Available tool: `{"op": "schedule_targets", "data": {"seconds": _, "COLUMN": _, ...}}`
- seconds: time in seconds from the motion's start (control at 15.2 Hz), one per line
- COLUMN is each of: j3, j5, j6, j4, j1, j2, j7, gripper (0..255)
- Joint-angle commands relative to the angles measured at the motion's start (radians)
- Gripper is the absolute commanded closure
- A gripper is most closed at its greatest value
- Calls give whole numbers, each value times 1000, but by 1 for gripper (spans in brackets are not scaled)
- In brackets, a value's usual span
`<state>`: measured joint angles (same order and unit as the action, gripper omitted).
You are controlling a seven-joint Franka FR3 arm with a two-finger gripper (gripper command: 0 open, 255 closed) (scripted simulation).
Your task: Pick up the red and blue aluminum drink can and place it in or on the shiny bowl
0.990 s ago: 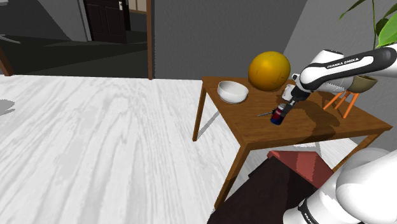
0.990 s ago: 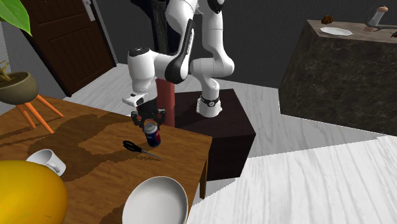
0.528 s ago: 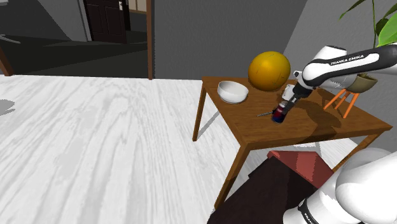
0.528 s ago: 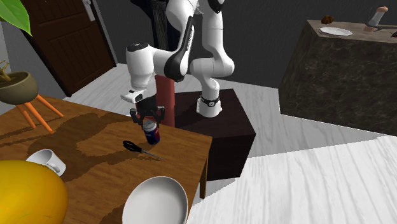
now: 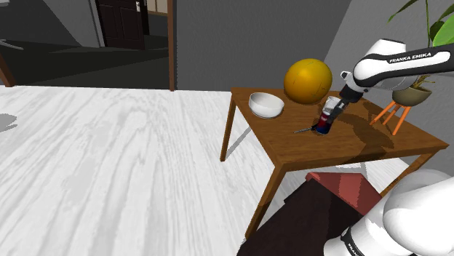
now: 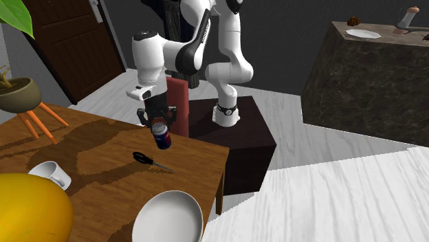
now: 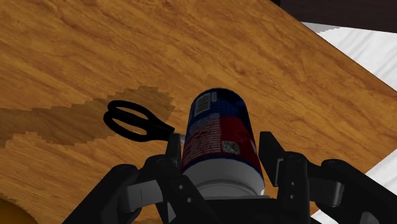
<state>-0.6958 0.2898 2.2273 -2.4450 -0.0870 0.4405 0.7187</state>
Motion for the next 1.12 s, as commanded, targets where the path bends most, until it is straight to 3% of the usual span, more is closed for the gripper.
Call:
{"op": "schedule_targets", "data": {"seconds": 0.0, "j3": 8, "j5": -1, "j6": -28, "j4": 18, "j1": -1, "j2": 10, "j7": -2, "gripper": 255}}
{"op": "schedule_targets", "data": {"seconds": 1.06, "j3": 72, "j5": -17, "j6": -254, "j4": 190, "j1": -1, "j2": 65, "j7": -10, "gripper": 255}}
